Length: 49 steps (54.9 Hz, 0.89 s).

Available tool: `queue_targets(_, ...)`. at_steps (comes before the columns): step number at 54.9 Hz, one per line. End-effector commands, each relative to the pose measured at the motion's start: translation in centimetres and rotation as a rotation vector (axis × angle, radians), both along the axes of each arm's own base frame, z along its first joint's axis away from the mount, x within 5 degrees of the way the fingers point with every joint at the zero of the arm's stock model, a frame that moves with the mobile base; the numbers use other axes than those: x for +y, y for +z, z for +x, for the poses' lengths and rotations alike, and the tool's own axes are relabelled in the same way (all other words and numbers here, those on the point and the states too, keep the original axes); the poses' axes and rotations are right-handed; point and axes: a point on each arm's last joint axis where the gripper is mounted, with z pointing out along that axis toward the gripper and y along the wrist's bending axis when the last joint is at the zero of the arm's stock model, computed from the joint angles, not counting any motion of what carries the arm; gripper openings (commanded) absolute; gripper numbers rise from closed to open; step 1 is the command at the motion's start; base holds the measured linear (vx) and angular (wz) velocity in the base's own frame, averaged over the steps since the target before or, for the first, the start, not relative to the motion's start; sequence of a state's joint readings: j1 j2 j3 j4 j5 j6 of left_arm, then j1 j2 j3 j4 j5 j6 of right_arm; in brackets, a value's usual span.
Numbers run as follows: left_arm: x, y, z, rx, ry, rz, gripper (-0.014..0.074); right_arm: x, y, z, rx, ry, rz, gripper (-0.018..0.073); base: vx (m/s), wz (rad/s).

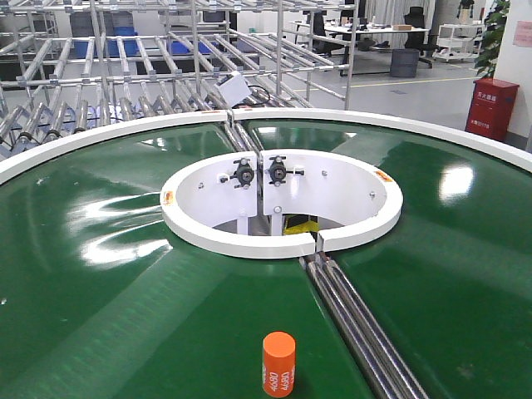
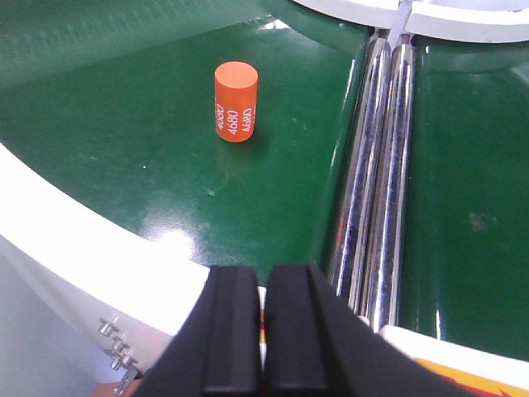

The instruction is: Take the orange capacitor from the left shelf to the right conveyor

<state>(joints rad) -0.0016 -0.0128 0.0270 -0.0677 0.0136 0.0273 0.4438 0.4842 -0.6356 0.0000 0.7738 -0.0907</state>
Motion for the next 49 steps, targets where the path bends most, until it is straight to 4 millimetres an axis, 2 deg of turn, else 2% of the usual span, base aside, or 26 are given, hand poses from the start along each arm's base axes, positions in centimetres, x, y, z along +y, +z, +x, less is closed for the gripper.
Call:
queue_targets(1,0.0,-0.3,0.0,-0.06,0.001,-0.009,-0.0006,-0.1,1.3,-0.1,-0.076,-0.003,0.033,-0.0015,0.0,0.0)
queue_targets(22,0.0,-0.3,0.0,-0.06,0.001,-0.009,-0.0006,-0.2,1.3,-0.1,-0.086,-0.005,0.022,-0.0012,0.0,0.0)
queue_targets(28,0.0,-0.3,0.0,-0.06,0.001,-0.009,-0.0006,-0.9,1.1,-0.7,-0.154,-0.047,0.031,-0.0011,0.0,0.0)
queue_targets(35,0.0,-0.3,0.0,-0.06,0.001,-0.009,-0.0006,-2.0,-1.1,-1.5,-0.294,-0.168,0.066,-0.0011,0.0,0.0)
queue_targets(49,0.0,-0.3,0.0,-0.06,0.001,-0.009,-0.0006,-3.2,-7.3,-2.2,-0.484,-0.346,0.106,-0.0011,0.0,0.0)
